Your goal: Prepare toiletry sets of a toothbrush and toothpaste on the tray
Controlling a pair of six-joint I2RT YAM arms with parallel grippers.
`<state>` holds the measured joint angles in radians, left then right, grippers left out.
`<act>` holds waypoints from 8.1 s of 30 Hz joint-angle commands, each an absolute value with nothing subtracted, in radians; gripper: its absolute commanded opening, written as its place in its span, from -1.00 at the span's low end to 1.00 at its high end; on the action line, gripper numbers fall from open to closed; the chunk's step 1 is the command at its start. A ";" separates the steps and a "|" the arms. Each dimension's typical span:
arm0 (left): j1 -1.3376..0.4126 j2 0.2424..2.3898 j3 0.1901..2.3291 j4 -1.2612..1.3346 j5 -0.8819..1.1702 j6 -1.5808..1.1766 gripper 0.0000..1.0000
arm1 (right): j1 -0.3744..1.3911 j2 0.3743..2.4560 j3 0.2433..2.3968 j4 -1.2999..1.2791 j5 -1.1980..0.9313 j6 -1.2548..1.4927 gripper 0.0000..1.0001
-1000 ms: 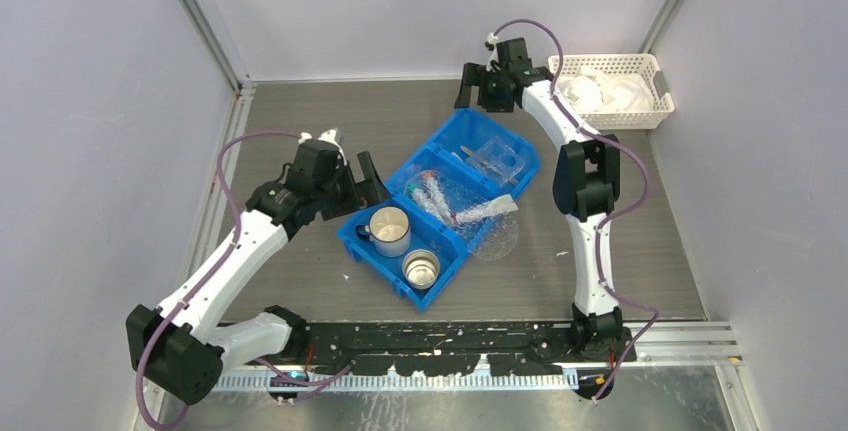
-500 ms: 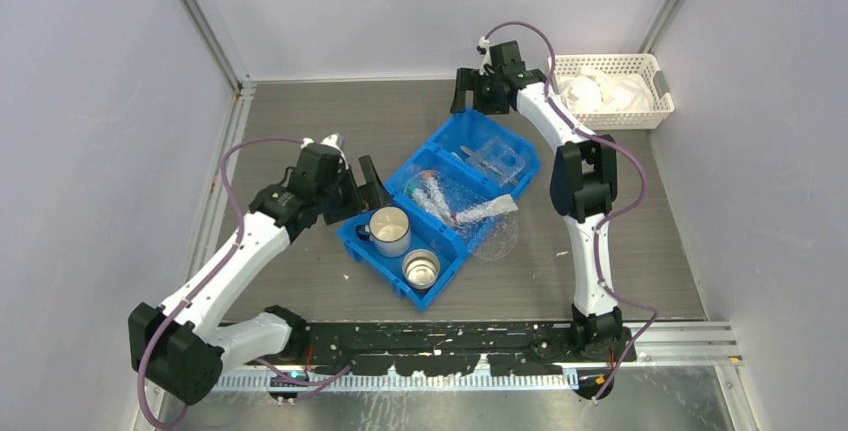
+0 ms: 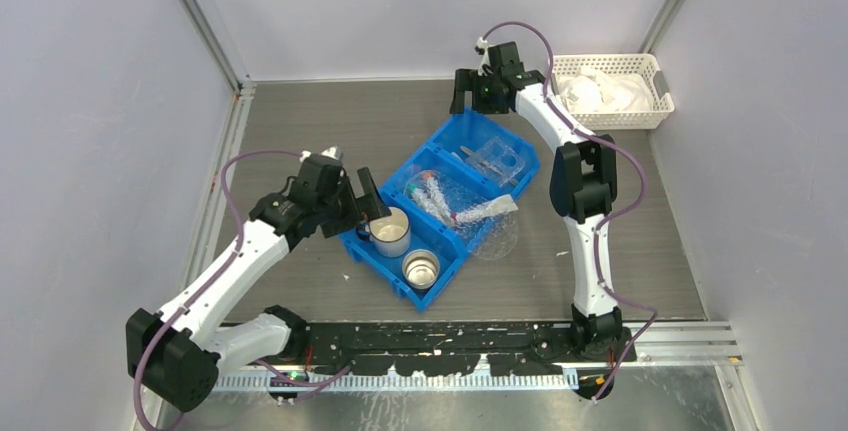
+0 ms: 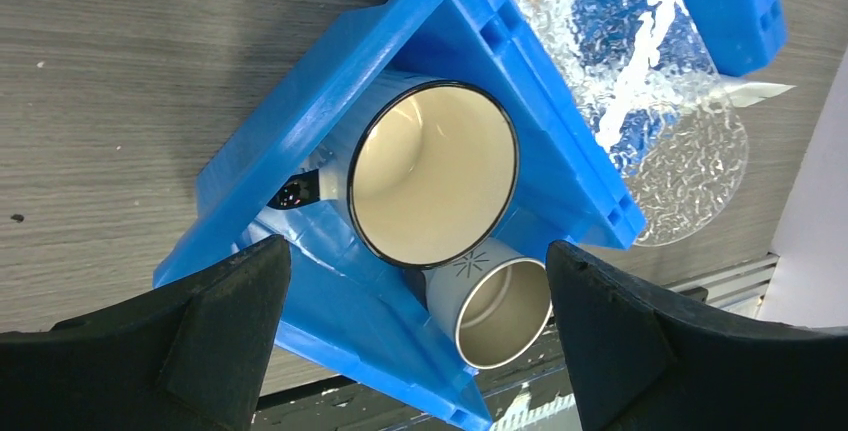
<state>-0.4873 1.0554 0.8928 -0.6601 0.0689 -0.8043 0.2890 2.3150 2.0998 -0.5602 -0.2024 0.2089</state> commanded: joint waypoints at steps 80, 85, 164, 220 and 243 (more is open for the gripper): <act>-0.299 1.668 1.683 -0.794 0.089 -0.495 0.99 | 0.262 1.819 1.771 -0.758 0.173 0.265 0.99; -0.320 1.626 1.621 -0.836 0.059 -0.444 0.99 | 0.361 1.740 1.625 -0.790 0.181 0.285 0.99; -0.314 2.206 2.041 -0.750 -0.135 -0.315 1.00 | 0.280 2.211 1.985 -0.721 0.084 0.297 0.99; -0.302 0.939 1.019 -0.631 0.133 -0.564 1.00 | 0.685 1.066 0.480 0.265 0.382 1.344 0.60; -0.302 0.975 0.992 -0.603 0.126 -0.559 1.00 | 0.832 1.447 0.570 0.543 0.433 1.399 -0.40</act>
<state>-0.3035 0.9688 0.9939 -0.6319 0.1249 -0.5686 0.8204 1.4300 0.5285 0.4583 0.4000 1.3846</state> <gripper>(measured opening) 0.996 0.347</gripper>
